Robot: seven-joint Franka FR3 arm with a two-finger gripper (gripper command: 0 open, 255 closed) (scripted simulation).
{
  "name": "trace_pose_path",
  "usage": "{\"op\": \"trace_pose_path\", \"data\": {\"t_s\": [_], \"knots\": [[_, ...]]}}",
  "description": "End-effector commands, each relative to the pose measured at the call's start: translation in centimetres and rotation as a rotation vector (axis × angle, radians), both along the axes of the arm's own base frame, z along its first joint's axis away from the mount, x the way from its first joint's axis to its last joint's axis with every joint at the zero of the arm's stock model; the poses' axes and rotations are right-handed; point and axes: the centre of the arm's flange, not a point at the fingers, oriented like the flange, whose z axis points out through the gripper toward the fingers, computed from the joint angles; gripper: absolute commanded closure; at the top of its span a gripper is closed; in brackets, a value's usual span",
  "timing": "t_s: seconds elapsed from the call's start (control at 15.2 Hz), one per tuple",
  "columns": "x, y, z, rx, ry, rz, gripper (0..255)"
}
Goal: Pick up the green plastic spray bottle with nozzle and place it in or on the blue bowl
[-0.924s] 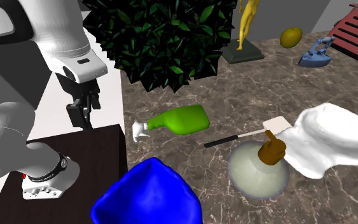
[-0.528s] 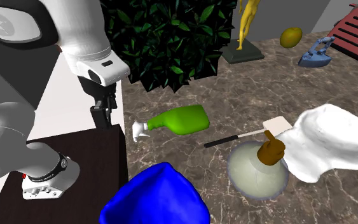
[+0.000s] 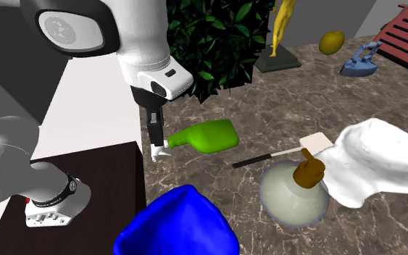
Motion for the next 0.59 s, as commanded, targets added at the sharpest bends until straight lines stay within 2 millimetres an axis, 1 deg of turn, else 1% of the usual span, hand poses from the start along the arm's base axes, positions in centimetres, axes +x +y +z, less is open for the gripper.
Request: {"op": "trace_pose_path", "data": {"t_s": [0.0, 0.07, 0.53], "knots": [[3.9, -0.2, -0.2, 0.016, -0.088, 0.015, 0], [4.5, -0.3, -0.1, 0.021, -0.093, 0.017, 0], [4.6, -0.2, -3.8, 0.021, -0.093, 0.017, 0]]}}
